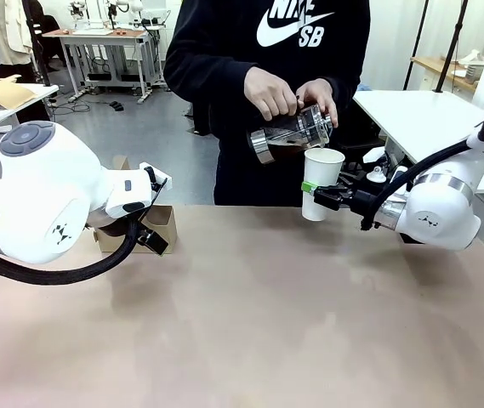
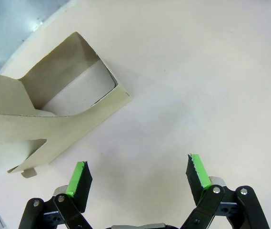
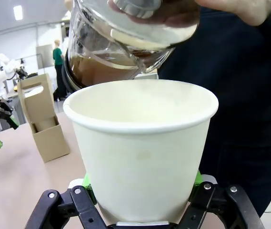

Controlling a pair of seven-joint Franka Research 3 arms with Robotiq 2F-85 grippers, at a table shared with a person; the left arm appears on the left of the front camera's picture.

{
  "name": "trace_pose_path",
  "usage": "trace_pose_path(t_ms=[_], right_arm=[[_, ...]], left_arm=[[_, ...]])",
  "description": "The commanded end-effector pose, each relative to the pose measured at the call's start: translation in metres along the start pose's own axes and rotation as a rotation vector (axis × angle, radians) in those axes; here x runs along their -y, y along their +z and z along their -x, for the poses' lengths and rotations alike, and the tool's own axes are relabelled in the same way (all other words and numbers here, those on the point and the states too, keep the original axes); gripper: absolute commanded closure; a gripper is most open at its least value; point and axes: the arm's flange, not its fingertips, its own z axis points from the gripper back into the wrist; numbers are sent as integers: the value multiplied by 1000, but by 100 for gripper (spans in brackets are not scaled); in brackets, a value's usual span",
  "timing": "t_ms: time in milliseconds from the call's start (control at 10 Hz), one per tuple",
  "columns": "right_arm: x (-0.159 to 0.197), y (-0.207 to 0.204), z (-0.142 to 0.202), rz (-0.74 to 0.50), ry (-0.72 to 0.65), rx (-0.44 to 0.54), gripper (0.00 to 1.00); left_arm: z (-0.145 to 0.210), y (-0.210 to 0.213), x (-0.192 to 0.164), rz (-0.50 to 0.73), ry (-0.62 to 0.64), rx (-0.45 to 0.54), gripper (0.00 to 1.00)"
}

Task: Pour a drink into a cup and package it in a carrier.
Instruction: When a person places the Paper Cup Lid on the 600 ml Paper Cup , lift the 600 ml Paper Cup.

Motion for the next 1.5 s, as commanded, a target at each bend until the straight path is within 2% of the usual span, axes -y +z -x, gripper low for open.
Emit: trace_pose_path(t_ms=[0, 1400], right_arm=[[-2, -1, -4, 0, -1, -2, 19], [-2, -1, -4, 0, -1, -2, 19]], left_arm=[[0, 0, -1, 2, 2, 1, 0], [0, 0, -1, 2, 2, 1, 0]])
